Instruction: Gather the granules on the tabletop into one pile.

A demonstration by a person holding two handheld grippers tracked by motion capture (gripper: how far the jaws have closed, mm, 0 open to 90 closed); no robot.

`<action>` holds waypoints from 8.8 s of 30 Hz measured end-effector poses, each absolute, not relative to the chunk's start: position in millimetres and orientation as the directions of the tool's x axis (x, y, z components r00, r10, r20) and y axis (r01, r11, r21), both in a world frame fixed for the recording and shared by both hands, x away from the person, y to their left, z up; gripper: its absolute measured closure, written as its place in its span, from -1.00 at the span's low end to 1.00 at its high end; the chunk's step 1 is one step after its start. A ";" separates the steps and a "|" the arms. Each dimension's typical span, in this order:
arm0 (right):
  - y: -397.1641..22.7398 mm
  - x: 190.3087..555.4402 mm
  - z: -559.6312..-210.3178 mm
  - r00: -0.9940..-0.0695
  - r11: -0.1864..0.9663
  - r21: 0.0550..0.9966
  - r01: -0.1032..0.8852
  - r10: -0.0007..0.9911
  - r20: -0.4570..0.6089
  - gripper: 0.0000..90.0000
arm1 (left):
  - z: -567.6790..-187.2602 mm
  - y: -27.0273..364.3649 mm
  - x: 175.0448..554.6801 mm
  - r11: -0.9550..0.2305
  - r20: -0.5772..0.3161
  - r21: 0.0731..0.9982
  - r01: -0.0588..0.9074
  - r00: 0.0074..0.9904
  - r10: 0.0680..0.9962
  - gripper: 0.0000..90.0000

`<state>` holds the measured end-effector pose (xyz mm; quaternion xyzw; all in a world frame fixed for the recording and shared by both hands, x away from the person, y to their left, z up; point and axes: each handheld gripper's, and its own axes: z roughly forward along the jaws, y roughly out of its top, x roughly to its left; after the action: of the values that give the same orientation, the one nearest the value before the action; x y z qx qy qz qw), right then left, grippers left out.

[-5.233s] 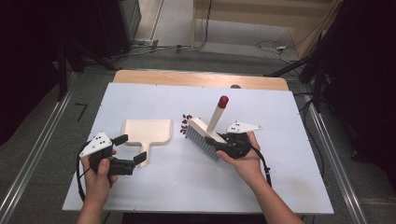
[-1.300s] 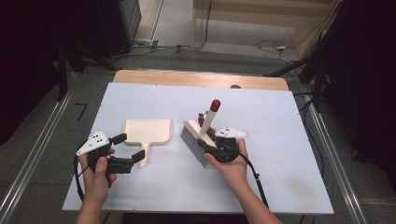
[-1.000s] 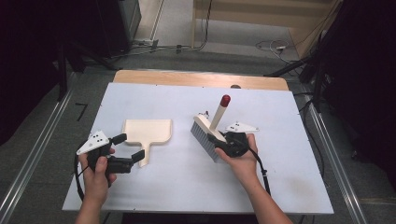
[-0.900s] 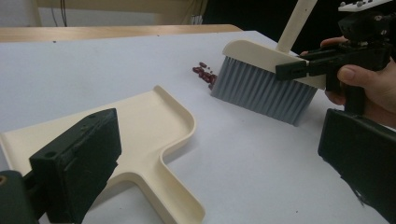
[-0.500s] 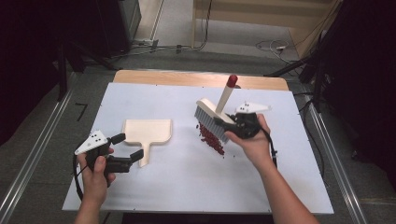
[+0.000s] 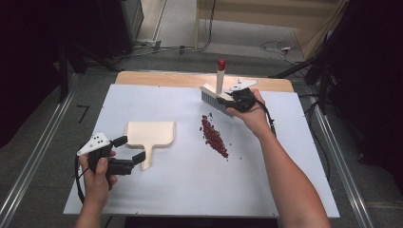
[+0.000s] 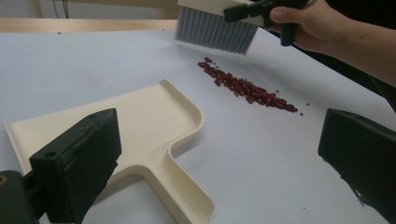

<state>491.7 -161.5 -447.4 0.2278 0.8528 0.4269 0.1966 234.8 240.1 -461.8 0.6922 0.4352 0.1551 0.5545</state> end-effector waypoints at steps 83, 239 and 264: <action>-238.7 301.8 -454.4 -0.398 0.240 0.851 0.467 0.916 -0.039 0.45 | -460.9 228.5 233.0 -0.040 -0.253 0.902 0.430 0.600 0.759 -0.99; -105.1 332.6 -482.2 -0.282 -0.067 0.839 0.540 0.925 0.255 0.45 | -462.4 222.9 237.6 -0.056 -0.251 0.901 0.431 0.622 0.742 -0.99; -56.9 344.5 -479.9 -0.336 -0.009 0.849 0.529 0.916 0.219 0.45 | -462.5 223.6 238.2 -0.056 -0.251 0.901 0.429 0.624 0.740 -0.99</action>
<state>344.5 -56.9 -479.9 0.5374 0.6724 0.4644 0.2084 238.2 223.6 -462.5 0.7129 0.4101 0.1411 0.5511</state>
